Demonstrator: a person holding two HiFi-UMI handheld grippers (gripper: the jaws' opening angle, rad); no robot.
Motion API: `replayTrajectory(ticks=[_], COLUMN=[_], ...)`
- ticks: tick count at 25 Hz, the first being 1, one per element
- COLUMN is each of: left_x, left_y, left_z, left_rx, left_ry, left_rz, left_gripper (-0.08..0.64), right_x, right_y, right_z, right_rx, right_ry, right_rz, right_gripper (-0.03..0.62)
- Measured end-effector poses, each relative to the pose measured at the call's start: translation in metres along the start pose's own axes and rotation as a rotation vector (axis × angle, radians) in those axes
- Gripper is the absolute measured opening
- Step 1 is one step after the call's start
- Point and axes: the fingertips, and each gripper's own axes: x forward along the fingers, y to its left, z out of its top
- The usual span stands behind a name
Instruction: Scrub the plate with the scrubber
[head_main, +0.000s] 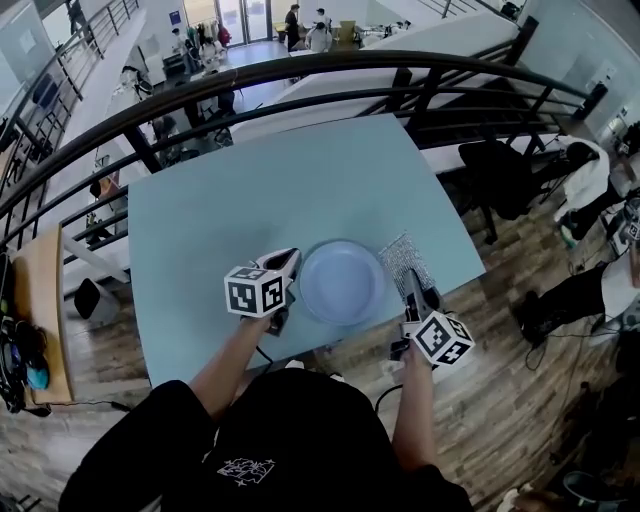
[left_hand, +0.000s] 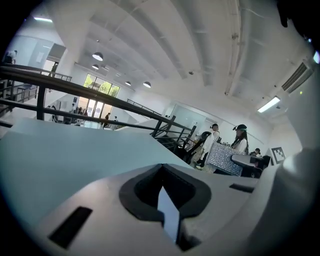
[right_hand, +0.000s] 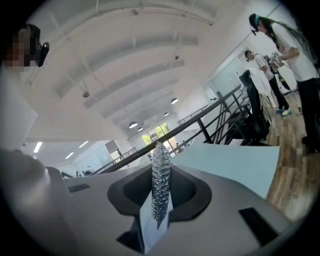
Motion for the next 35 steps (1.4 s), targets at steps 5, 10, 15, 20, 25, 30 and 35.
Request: replayTrajectory(ticks=[5,10,15,20,25,30,35], left_x=[-0.006,-0.013,-0.031,-0.049,-0.069,-0.075,-0.077], left_y=[-0.030,-0.046,-0.056,-0.070,-0.087,-0.105,-0.116], left_z=[0.027,0.060,0.081,0.097,0.115,0.134,0.149], left_rx=[0.065,0.173,0.211,0.263,0.306,0.376,0.429], left_ry=[-0.079,-0.140,-0.209,-0.268,-0.346,-0.401,-0.442], left_rz=[0.000,0.030,0.047,0.046,0.038,0.016,0.010], left_gripper=[0.008,0.008,0.008,0.008,0.008,0.008,0.008], right_x=[-0.010,-0.011,-0.018,-0.025,-0.031,-0.032,-0.035], right_y=[0.006,0.017,0.036,0.046,0.060,0.077,0.093], right_z=[0.028,0.054,0.071,0.084,0.095,0.110,0.130], right_rx=[-0.119,-0.225,-0.280,-0.348,-0.401,-0.442,-0.469], right_ry=[-0.027,-0.055,-0.098,-0.131,-0.162,-0.203,-0.251], right_rz=[0.016,0.046,0.090,0.094,0.111,0.145,0.174], right_gripper=[0.083,0.083,0.083,0.083,0.083,0.083,0.083])
